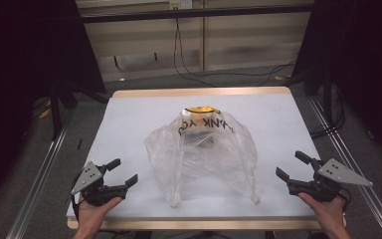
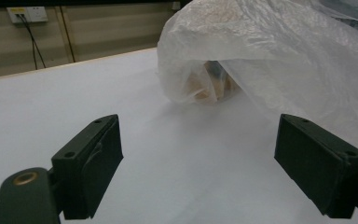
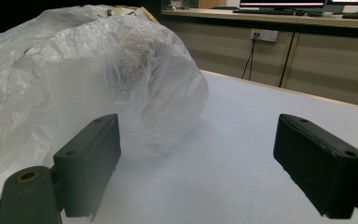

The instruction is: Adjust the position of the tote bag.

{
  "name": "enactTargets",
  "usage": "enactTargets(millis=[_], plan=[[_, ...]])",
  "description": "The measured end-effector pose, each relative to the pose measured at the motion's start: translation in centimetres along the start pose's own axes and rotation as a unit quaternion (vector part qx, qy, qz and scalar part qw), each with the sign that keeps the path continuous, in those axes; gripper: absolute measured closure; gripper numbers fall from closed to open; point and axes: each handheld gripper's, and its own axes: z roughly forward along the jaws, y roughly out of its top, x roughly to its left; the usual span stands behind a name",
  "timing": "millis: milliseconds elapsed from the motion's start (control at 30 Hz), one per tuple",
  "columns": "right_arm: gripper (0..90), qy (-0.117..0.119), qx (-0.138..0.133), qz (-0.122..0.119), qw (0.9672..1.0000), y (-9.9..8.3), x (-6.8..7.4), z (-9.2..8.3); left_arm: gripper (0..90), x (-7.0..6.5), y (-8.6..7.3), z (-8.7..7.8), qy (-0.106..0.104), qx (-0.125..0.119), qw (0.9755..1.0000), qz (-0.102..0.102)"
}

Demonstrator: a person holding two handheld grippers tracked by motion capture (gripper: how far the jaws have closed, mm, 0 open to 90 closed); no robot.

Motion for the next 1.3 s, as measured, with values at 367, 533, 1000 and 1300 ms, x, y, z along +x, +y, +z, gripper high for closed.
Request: enactTargets(millis=[367, 533, 1000, 1300], plan=[[15.1, 0.016, 0.009, 0.001, 0.9998, 0.0, 0.0, 0.1, 13.0, -0.6, 0.2, 0.3, -0.02, 0.007, 0.9998, 0.003], [16.9, 0.024, 0.01, 0.004, 0.9997, 0.0, 0.1, 0.1, 13.0, -0.7, 0.4, 0.5, -0.018, 0.011, 0.9998, 0.007], [28.3, 0.084, 0.022, -0.003, 0.9962, 0.9, 1.7, -0.2, 15.4, -2.2, 0.9, 0.6, -0.049, 0.007, 0.9987, 0.011], [38.5, 0.137, 0.032, -0.012, 0.9899, 2.0, 3.2, -0.6, 17.5, -3.8, 1.4, 0.4, -0.08, 0.004, 0.9964, 0.029]])
